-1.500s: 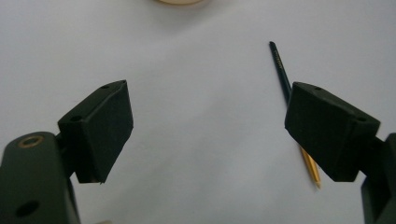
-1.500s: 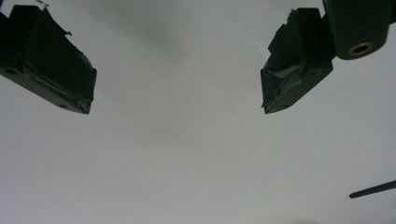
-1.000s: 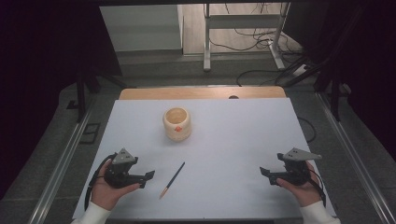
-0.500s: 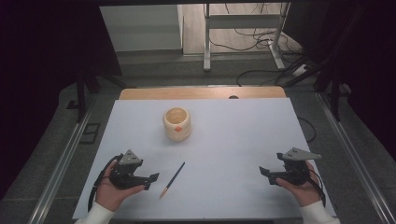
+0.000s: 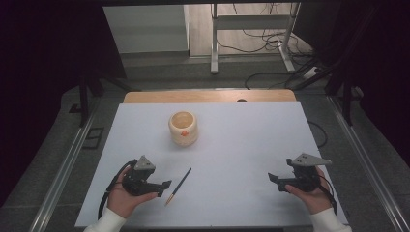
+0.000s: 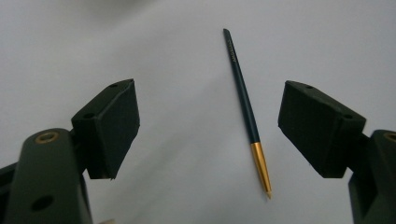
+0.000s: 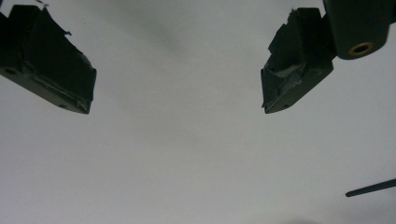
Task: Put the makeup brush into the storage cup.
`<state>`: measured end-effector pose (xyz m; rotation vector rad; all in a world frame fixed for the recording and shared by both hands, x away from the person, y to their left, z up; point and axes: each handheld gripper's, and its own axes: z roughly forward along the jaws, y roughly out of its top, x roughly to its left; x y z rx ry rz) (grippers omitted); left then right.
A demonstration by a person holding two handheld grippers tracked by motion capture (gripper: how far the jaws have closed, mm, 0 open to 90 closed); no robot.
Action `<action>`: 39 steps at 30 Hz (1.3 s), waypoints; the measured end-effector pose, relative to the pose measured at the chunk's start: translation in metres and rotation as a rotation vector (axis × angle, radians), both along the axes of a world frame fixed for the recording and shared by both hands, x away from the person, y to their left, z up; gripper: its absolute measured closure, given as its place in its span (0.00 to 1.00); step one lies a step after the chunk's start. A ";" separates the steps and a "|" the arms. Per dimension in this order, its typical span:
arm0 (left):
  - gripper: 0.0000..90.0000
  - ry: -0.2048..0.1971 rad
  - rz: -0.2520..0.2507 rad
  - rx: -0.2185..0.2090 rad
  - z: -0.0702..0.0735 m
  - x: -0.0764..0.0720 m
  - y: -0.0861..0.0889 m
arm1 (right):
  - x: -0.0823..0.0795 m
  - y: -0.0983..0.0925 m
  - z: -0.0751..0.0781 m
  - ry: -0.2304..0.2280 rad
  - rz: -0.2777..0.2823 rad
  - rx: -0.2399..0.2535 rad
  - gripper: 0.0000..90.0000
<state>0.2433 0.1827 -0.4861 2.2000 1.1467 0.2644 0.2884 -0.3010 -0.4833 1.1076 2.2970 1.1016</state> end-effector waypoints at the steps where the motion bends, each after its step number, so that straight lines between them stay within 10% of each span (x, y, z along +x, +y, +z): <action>1: 0.24 0.002 0.001 0.004 -0.001 0.000 -0.001 | 0.000 0.000 0.000 0.001 0.000 0.000 0.12; 23: 0.25 0.035 -0.016 0.040 -0.007 0.010 -0.015 | 0.001 0.003 -0.004 0.014 0.004 -0.020 0.12; 39: 0.33 0.134 -0.046 0.083 -0.018 0.022 -0.033 | 0.003 0.002 -0.005 0.020 -0.003 -0.027 0.12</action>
